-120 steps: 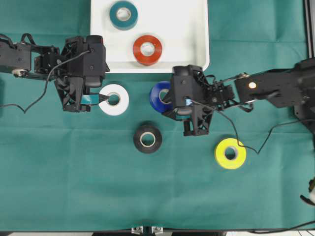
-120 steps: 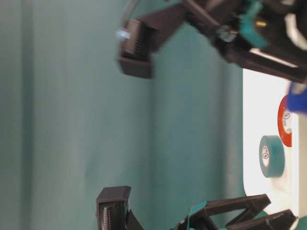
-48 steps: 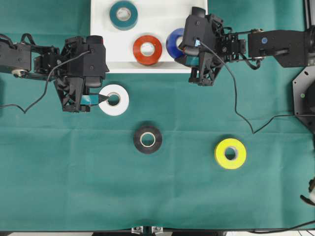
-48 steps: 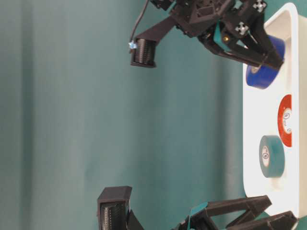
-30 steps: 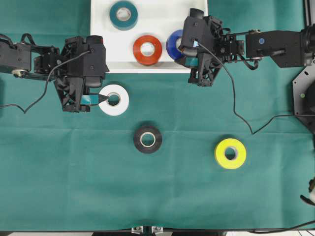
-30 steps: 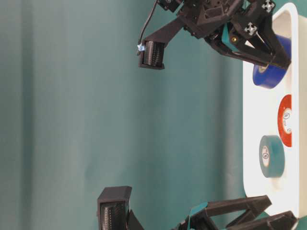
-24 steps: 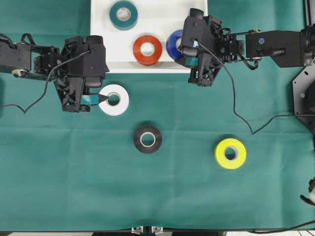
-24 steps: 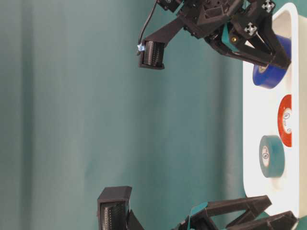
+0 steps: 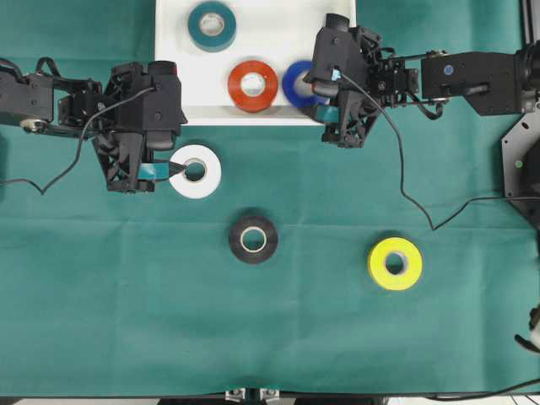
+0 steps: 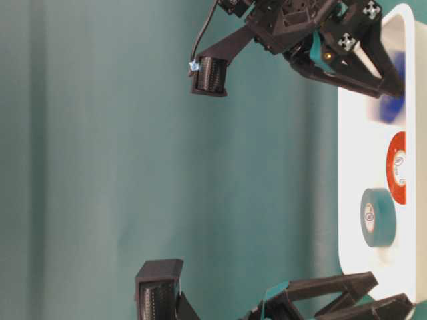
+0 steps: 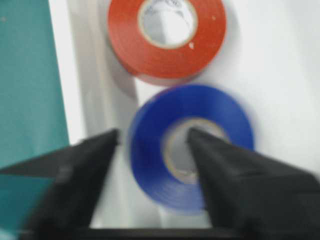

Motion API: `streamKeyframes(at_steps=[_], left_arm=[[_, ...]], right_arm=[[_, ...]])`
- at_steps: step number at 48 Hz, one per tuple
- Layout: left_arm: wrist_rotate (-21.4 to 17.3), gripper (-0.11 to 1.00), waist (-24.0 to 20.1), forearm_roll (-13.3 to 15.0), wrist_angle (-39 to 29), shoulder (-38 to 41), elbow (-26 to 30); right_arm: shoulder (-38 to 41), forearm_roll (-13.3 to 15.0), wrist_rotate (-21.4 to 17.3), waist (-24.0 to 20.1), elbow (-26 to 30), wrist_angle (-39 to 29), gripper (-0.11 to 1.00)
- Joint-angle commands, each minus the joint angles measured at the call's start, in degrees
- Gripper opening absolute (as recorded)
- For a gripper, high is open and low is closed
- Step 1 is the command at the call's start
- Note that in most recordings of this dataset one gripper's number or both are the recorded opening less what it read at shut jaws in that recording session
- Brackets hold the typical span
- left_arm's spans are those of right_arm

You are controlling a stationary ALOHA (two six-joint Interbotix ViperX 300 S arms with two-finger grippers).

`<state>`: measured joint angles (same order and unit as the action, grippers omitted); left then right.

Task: Put the tape alternately from left to right into the white case.

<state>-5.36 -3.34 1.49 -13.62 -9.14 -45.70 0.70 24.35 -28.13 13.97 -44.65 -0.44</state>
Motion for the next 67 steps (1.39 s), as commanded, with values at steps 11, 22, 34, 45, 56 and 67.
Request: streamKeyframes(at_steps=[11, 22, 34, 45, 56, 67], left_arm=[[0.3, 0.65, 0.2, 0.1, 0.2, -1.2, 0.7], [0.7, 0.65, 0.2, 0.1, 0.2, -1.2, 0.5], [1.0, 0.65, 1.5, 0.1, 0.2, -1.2, 0.7], [2.8, 0.65, 3.1, 0.1, 0.2, -1.1, 0.3], [5.0, 0.65, 5.5, 0.1, 0.2, -0.2, 0.1], [7.9, 0.64, 8.2, 0.2, 0.5, 0.2, -0.4]], right_arm=[[-0.7, 0.2, -0.1, 0.1, 0.4, 0.4, 0.77], [-0.7, 0.2, -0.1, 0.1, 0.4, 0.6, 0.77], [-1.4, 0.2, -0.3, -0.6, 0.5, 0.6, 0.77], [-3.8, 0.2, -0.2, -4.0, 0.5, 0.6, 0.77], [-4.4, 0.2, -0.4, -7.8, 0.5, 0.7, 0.77], [-4.4, 0.2, -0.5, -10.5, 0.5, 0.6, 0.77]])
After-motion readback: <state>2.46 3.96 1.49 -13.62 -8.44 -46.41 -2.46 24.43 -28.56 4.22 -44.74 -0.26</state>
